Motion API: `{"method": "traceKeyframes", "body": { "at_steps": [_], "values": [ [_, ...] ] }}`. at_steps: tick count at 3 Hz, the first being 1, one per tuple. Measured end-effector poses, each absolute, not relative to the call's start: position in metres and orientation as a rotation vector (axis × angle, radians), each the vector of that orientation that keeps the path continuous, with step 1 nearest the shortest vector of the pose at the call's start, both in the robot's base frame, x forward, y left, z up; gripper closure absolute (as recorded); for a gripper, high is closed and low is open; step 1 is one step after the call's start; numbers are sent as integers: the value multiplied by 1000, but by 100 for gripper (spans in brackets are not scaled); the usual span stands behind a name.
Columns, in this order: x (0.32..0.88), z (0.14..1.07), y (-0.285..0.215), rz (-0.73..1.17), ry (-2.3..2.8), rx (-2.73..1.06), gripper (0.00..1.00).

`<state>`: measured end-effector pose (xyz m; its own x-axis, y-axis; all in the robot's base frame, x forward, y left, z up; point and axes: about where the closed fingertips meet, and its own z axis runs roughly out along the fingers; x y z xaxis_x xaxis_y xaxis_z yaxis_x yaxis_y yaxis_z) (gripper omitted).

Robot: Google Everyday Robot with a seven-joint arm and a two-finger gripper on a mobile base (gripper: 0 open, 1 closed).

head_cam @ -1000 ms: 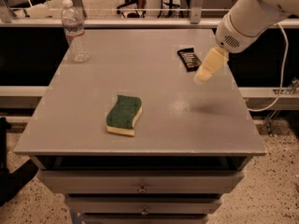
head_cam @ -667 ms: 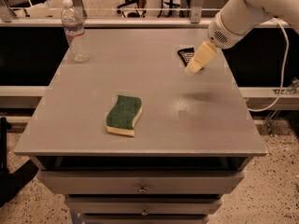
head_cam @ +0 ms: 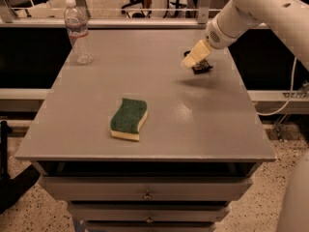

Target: Pick rxbar chocolate

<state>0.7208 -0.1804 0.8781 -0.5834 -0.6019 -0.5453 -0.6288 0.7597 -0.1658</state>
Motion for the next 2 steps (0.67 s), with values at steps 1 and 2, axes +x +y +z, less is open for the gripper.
{"method": "traceKeyframes", "body": {
  "at_steps": [1, 2],
  "values": [
    [738, 861, -179, 126, 2404, -836, 0],
    [747, 849, -174, 171, 2432, -792, 0]
  ]
}}
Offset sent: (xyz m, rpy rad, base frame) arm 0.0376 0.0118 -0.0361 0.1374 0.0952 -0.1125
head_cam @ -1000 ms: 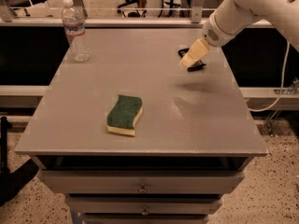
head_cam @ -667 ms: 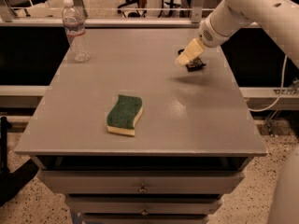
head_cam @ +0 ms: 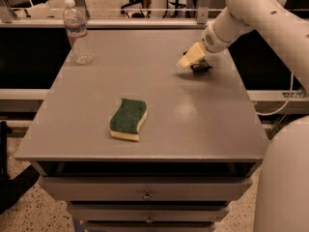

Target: Pick rxbar chocolate

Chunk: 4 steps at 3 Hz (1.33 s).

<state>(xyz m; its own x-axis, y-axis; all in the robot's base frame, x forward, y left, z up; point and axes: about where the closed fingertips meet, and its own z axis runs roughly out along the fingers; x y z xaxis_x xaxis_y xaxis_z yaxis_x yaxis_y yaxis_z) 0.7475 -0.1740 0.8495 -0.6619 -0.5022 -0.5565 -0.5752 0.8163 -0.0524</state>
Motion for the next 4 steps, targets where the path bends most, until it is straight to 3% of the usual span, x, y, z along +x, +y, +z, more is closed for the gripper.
{"method": "traceKeyframes", "body": {
  "at_steps": [4],
  "values": [
    [750, 838, -171, 204, 2478, -747, 93]
  ]
}}
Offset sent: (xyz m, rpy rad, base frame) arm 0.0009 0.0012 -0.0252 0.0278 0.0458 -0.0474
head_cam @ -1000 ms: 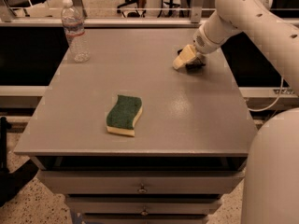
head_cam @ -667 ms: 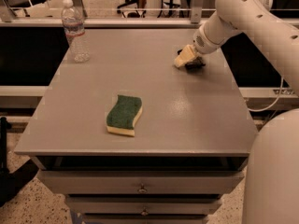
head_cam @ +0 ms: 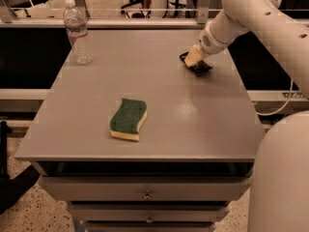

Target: Pick rxbar chocolate

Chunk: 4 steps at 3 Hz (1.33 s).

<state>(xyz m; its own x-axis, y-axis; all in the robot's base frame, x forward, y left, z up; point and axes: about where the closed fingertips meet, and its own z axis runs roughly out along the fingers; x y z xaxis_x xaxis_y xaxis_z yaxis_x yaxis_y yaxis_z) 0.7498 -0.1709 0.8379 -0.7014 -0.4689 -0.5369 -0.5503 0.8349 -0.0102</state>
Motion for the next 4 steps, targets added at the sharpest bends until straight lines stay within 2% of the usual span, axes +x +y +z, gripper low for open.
{"method": "traceKeyframes", "body": {
  "at_steps": [1, 2, 3, 4],
  "values": [
    [749, 841, -168, 217, 2464, -760, 100],
    [733, 905, -114, 421, 2211, -948, 100],
    [717, 966, -83, 545, 1965, -1063, 100],
    [716, 969, -75, 556, 1932, -1091, 100]
  ]
}}
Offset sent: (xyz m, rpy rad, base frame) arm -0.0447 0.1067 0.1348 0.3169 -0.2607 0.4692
